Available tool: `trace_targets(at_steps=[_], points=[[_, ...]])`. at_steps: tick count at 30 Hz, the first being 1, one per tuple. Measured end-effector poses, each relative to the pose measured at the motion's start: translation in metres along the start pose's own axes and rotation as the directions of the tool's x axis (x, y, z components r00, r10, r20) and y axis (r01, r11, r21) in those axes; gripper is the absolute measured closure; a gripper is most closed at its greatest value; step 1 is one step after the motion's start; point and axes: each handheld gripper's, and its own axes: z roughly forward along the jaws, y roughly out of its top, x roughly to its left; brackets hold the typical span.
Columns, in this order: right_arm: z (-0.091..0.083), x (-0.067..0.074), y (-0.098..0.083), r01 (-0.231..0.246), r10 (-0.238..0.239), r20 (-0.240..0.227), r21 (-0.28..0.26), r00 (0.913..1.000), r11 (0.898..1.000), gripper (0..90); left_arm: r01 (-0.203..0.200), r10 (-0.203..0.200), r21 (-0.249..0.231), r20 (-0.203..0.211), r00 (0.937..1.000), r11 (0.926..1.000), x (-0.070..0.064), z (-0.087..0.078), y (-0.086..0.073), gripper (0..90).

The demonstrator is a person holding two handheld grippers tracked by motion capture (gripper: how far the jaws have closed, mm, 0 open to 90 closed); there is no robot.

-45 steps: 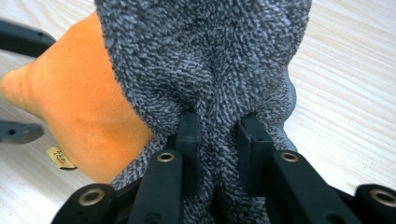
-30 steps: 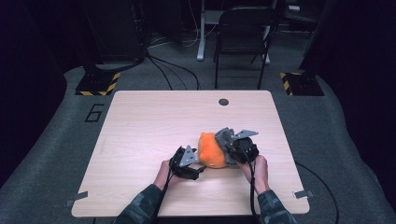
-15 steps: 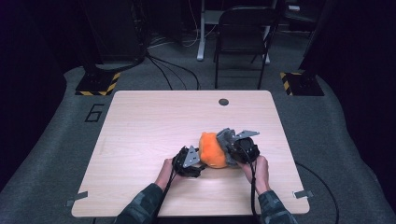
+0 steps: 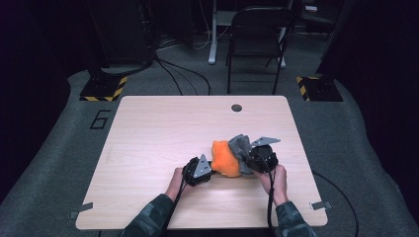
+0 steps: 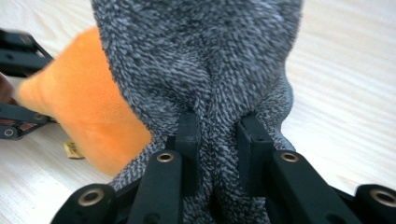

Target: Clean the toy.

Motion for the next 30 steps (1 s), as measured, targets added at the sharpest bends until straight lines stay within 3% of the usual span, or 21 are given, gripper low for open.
trace_targets(at_steps=[4, 7, 12, 17, 26, 30], points=[[-0.025, -0.015, -0.002, -0.021, 0.023, 0.042, -0.037, 0.9988, 0.999, 73.0, -0.002, 0.002, 0.001, -0.004, 1.0000, 1.0000, 0.000, 0.000, 0.000, 75.2], [-0.037, -0.025, -0.017, -0.030, 0.032, 0.080, -0.028, 0.9963, 0.999, 72.9, -0.010, 0.010, 0.005, -0.005, 0.9999, 0.9999, 0.000, 0.000, 0.000, 77.0], [-0.037, -0.051, -0.057, -0.126, 0.118, 0.136, 0.051, 0.9837, 0.991, 72.5, -0.012, 0.012, -0.002, -0.012, 0.9999, 0.9999, -0.001, -0.001, 0.000, 80.0], [-0.039, -0.069, -0.067, -0.173, 0.164, 0.157, 0.049, 0.9740, 0.984, 72.1, 0.011, -0.012, -0.047, -0.019, 0.9997, 0.9988, -0.001, -0.003, -0.001, 81.9], [-0.038, -0.072, -0.067, -0.179, 0.170, 0.164, 0.040, 0.9716, 0.983, 72.1, 0.028, -0.031, -0.110, -0.023, 0.9992, 0.9936, -0.002, -0.008, 0.002, 83.0], [-0.038, -0.073, -0.066, -0.186, 0.176, 0.174, 0.043, 0.9690, 0.982, 72.1, 0.056, -0.059, -0.172, -0.012, 0.9982, 0.9834, -0.002, -0.018, 0.014, 83.2]])
